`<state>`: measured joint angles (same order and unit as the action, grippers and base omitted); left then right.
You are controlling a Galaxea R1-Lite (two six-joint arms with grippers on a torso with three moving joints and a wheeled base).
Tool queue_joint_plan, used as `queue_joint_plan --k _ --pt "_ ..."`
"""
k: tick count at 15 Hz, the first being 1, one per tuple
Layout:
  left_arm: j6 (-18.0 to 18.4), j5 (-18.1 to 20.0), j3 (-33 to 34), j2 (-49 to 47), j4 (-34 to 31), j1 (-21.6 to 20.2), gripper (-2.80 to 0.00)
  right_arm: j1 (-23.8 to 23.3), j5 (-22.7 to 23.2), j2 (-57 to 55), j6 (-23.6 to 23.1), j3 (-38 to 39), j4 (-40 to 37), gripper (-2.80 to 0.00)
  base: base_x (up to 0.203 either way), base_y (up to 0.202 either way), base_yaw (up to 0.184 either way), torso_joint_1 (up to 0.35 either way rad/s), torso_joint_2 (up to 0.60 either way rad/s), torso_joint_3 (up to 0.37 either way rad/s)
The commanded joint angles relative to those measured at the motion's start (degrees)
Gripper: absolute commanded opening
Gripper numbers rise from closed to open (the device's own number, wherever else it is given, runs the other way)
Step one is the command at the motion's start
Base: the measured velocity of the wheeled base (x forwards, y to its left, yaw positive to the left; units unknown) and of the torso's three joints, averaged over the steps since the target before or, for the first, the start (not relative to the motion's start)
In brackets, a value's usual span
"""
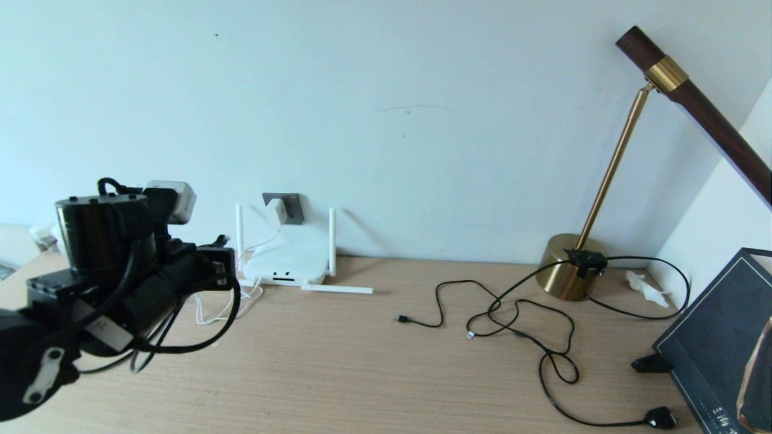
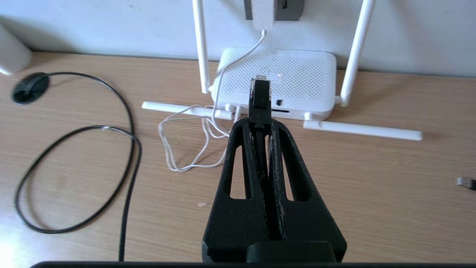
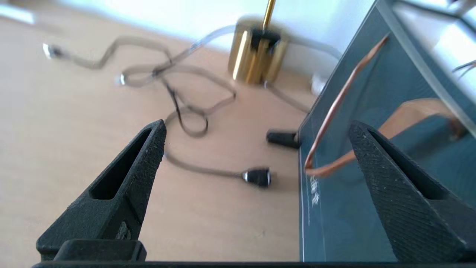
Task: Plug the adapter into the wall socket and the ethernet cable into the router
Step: Align cable and router interface
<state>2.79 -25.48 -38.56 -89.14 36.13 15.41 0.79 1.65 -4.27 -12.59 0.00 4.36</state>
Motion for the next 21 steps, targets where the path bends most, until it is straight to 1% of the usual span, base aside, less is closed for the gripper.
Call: queue_joint_plan --k 1,2,3,5,6,7,8,9,12,13,15,16,18,20,21 --pt "-1.1 1.1 0.6 0.5 0.4 0.8 -2.80 -0.8 0.1 4.3 0.6 0.6 0.1 0.00 0.000 0.000 0.000 0.000 0.00 0.000" --pt "-1.1 1.2 0.2 0.1 0.7 2.3 -2.80 -0.8 0.3 4.3 1.8 0.7 -0.4 0.00 0.000 0.000 0.000 0.000 0.00 0.000" --pt "-1.2 0.9 0.0 -0.6 1.3 2.6 -2.80 -0.8 0.1 4.3 3.1 0.5 -2.5 0.00 0.000 0.000 0.000 0.000 0.00 0.000" --pt "-2.8 -0.3 2.4 -1.5 2.6 1.0 -2.80 -0.8 -0.3 4.3 9.8 0.6 -2.9 0.00 0.000 0.000 0.000 0.000 0.00 0.000" --pt "-1.8 -0.5 2.6 -0.8 2.4 0.1 -2.80 -0.8 -1.3 4.3 12.0 0.6 -2.7 0.00 0.000 0.000 0.000 0.000 0.00 0.000" --pt "1.9 -0.9 2.4 -0.1 2.4 -0.5 -2.80 -0.8 -2.4 4.3 13.4 0.6 -2.5 0.00 0.000 0.000 0.000 0.000 0.00 0.000" --pt "4.4 -1.9 2.3 1.3 2.3 -0.7 -2.80 -0.8 -2.4 4.3 13.6 0.6 -2.5 0.00 0.000 0.000 0.000 0.000 0.00 0.000" --pt "5.5 -4.3 2.5 2.6 2.2 -0.7 -2.80 -0.8 -2.4 4.3 13.6 0.6 -2.5 0.00 0.000 0.000 0.000 0.000 0.00 0.000" --pt "6.0 -12.8 2.6 7.1 2.0 -1.2 -2.80 -0.8 -2.4 4.3 13.6 0.6 -2.5 0.00 0.000 0.000 0.000 0.000 0.00 0.000" --pt "6.7 -15.7 3.6 8.2 1.7 -1.3 -2.80 -0.8 -2.4 4.3 13.6 0.6 -2.5 0.00 0.000 0.000 0.000 0.000 0.00 0.000" --pt "8.6 -18.0 6.1 10.8 1.7 -1.3 -2.80 -0.8 -2.4 4.3 13.6 0.6 -2.5 0.00 0.000 0.000 0.000 0.000 0.00 0.000" --pt "9.2 -19.4 7.6 11.2 1.8 -0.8 -2.80 -0.8 -2.4 4.3 13.6 0.6 -2.5 0.00 0.000 0.000 0.000 0.000 0.00 0.000" --pt "9.4 -21.0 8.0 10.2 1.9 1.3 -2.80 -0.8 -2.4 4.3 13.6 0.6 -2.5 0.00 0.000 0.000 0.000 0.000 0.00 0.000" --pt "9.2 -21.8 7.3 7.8 2.4 3.3 -2.80 -0.8 -2.4 4.3 13.6 0.6 -2.5 0.00 0.000 0.000 0.000 0.000 0.00 0.000" --pt "9.1 -21.5 7.1 6.9 2.4 3.4 -2.80 -0.8 -2.4 4.3 13.6 0.6 -2.5 0.00 0.000 0.000 0.000 0.000 0.00 0.000"
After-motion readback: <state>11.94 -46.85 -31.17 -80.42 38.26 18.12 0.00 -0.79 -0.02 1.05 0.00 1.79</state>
